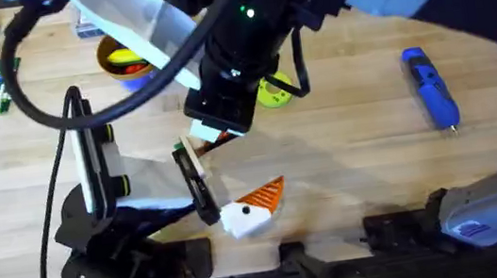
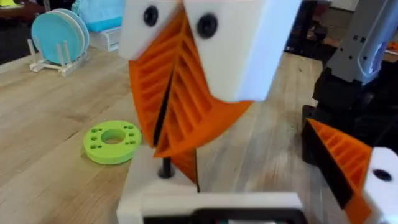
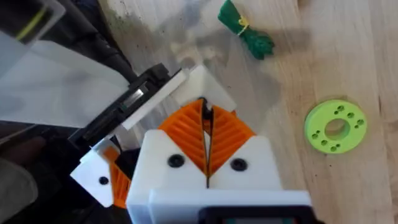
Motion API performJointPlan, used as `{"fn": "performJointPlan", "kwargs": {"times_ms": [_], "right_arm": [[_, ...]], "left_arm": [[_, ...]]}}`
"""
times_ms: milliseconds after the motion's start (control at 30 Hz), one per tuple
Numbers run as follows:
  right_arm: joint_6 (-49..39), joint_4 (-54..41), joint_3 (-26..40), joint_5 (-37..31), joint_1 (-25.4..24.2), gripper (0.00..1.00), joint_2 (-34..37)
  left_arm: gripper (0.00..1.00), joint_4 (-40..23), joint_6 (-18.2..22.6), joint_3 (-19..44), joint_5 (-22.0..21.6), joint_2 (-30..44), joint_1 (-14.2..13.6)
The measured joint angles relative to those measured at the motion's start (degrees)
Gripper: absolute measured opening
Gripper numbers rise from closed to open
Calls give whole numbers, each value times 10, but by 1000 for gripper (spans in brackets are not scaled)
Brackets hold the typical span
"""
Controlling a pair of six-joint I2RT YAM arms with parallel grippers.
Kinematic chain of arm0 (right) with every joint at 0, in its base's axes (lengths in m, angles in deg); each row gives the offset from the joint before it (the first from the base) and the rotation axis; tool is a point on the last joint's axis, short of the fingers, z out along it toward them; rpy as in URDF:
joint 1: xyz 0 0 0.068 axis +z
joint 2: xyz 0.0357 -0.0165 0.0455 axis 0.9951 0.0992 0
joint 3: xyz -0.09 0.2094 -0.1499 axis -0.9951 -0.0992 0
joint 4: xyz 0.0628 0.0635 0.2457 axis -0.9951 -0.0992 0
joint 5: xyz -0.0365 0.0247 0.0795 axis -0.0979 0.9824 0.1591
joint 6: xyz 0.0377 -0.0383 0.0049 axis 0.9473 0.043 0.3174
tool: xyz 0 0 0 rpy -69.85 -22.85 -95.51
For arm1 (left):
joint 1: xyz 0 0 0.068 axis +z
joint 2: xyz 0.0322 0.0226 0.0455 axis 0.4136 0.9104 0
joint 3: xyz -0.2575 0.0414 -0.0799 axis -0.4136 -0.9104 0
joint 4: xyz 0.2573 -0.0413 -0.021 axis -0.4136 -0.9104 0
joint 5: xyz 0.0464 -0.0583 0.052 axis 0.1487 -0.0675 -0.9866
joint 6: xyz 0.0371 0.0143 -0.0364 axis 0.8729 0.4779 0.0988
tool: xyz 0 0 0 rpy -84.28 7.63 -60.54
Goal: Pick up the gripper from the table and insert it into the empty holder that is missing its gripper. Then pick up a screw, insert it into the mounting hole, and use the screwdriver to tighten it. Finally, clean up the table by picking up the vegetable and placing it into the bucket.
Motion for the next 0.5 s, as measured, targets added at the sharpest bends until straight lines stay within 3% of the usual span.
{"fn": "performJointPlan", "kwargs": {"times_ms": [500], "right_arm": [[0,7,0,12,0,6,0]], "left_arm": [[993,0,4,0,0,0,0]]}}
